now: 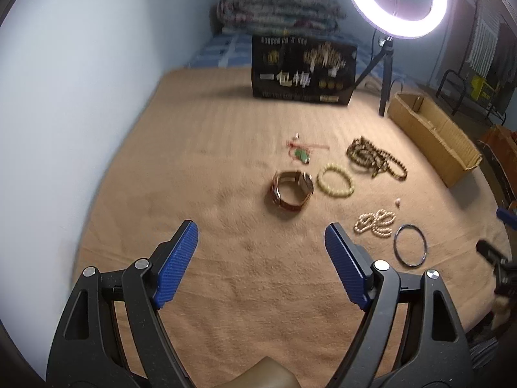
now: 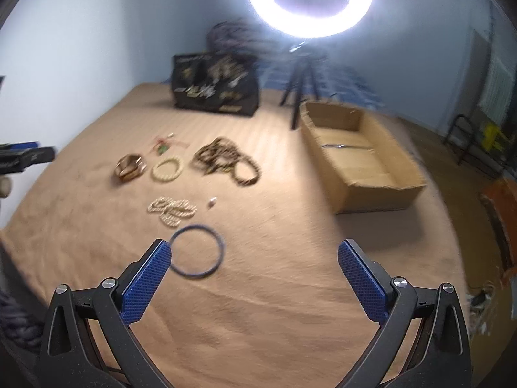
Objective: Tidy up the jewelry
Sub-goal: 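Lower the left tool onto the brown-strap watch while the right tool grips the blue bangle, then carry the watch and bangle to the cardboard box and open both tools, then move both tools back toward the bead bracelets on the blanket, then grasp the cream bead bracelet with the left tool while the right tool grasps the wooden mala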
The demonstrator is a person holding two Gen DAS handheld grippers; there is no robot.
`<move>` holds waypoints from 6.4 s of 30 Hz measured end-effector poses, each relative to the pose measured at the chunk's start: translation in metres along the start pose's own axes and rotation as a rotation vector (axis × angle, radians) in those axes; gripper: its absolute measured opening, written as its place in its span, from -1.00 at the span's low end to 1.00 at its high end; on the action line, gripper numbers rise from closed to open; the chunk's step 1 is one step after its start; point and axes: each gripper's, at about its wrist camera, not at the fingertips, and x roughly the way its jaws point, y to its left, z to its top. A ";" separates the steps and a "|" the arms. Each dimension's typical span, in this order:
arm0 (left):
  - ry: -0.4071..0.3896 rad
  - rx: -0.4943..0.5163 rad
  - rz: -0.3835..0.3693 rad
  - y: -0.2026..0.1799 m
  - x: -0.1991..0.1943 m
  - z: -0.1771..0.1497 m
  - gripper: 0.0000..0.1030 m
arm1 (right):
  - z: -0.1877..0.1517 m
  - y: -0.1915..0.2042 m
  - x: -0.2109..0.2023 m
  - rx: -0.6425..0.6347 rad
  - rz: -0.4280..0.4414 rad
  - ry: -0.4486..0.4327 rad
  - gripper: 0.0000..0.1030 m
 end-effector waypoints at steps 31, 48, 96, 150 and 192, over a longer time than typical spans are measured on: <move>0.269 -0.126 -0.034 0.000 0.156 0.039 -0.23 | -0.021 0.038 0.120 -0.100 0.107 0.239 0.99; 0.215 -0.075 -0.025 -0.011 0.141 0.041 -0.85 | -0.009 0.052 0.114 -0.172 0.135 0.236 0.39; 0.043 0.124 -0.327 -0.286 0.141 0.172 -0.85 | 0.085 -0.179 0.096 0.132 -0.140 0.065 0.39; -0.177 0.102 -0.153 -0.115 -0.023 0.145 -0.03 | 0.094 -0.089 0.018 0.134 -0.031 -0.078 0.55; 0.163 -0.020 -0.257 -0.066 0.173 0.048 -0.48 | 0.092 0.031 0.226 -0.179 0.176 0.179 0.56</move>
